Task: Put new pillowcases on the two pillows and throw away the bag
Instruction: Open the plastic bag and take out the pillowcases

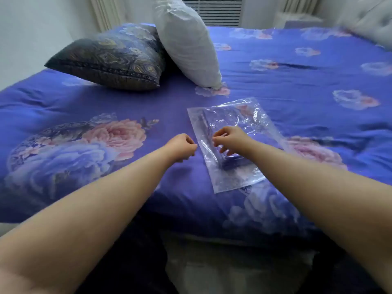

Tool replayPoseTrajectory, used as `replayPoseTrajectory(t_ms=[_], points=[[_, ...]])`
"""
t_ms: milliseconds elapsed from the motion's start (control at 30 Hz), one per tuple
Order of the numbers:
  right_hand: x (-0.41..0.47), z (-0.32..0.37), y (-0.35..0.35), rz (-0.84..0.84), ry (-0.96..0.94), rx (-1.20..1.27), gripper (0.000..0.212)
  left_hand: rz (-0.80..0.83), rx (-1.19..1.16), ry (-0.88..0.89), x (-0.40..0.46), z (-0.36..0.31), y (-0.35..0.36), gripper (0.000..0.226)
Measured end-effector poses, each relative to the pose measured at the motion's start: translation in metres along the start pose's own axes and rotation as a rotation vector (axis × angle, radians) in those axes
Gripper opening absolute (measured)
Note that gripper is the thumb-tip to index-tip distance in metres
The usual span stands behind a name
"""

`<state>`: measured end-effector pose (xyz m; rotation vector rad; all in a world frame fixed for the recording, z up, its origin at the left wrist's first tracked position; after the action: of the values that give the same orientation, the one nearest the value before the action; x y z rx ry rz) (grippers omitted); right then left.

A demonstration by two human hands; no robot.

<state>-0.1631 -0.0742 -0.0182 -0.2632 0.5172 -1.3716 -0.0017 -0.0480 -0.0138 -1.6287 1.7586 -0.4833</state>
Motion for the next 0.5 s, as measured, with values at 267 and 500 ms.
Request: replayPoseTrajectory(t_ms=[267, 500], points=[[-0.066, -0.043, -0.015, -0.005, -0.226, -0.478, 0.015, 0.217, 0.028, -0.050, -0.047, -0.005, 0.061, 0.019], [-0.100, -0.073, -0.008, -0.037, -0.708, -0.866, 0.035, 0.062, -0.102, -0.095, -0.056, 0.007, 0.090, 0.031]])
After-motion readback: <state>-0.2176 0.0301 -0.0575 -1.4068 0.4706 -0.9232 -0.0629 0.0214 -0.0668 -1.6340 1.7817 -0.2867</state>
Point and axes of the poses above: each hand's wrist, its own x-axis towards the middle knuckle, its own y-axis out of the palm, z = x × y, the point moved 5 cm from there along x, towards the middle knuckle, and after that the axes turned 4 degrees about -z, right-handed, at the moved point
